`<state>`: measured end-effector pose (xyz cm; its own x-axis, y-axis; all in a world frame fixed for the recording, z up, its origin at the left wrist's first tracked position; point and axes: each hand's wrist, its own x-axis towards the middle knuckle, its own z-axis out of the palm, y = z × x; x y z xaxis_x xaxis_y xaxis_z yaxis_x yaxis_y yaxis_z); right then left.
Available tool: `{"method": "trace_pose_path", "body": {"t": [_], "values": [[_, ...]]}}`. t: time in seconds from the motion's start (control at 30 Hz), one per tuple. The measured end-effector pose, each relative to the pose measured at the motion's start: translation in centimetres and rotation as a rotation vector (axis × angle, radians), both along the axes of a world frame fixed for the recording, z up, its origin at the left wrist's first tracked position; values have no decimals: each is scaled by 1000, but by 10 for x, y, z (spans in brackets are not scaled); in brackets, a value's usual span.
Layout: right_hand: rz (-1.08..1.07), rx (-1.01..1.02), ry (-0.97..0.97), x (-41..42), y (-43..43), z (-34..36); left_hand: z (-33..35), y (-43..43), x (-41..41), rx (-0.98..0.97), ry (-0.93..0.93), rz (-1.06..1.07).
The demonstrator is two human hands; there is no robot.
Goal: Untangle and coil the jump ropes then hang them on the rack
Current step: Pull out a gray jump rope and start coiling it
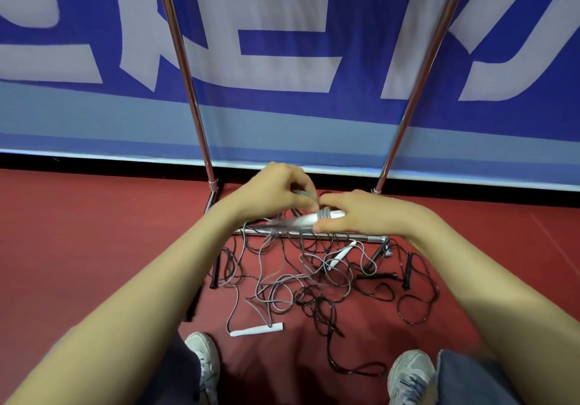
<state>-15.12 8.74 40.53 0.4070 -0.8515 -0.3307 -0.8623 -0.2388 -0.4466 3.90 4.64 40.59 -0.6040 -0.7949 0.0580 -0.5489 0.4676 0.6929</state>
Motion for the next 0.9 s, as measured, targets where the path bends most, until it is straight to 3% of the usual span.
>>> {"method": "trace_pose_path", "body": {"t": [0.13, 0.17, 0.3, 0.5, 0.63, 0.73, 0.8, 0.9], "values": [[-118, -212, 40, -13, -10, -5, -9, 6, -14, -90, 63, 60], [-155, -278, 67, -18, -13, -6, -13, 7, -17, 0, 94, 73], [-354, -618, 95, -34, -22, -1, -22, 19, -24, 657, 271, 68], [-401, -780, -53, -43, -19, 6, -18, 16, -19, 895, 465, 83], [-403, -810, -75, -41, -18, 7, -16, 12, -15, 690, 600, 191], [-416, -796, 19, -42, -17, 6, -11, 12, -17, 221, 564, 441], [-408, -777, 68, -37, -16, 3, -6, 12, -19, 12, 505, 560], [-442, -790, 87, -34, -18, 2, -3, 5, -18, 152, 525, 528]]}}
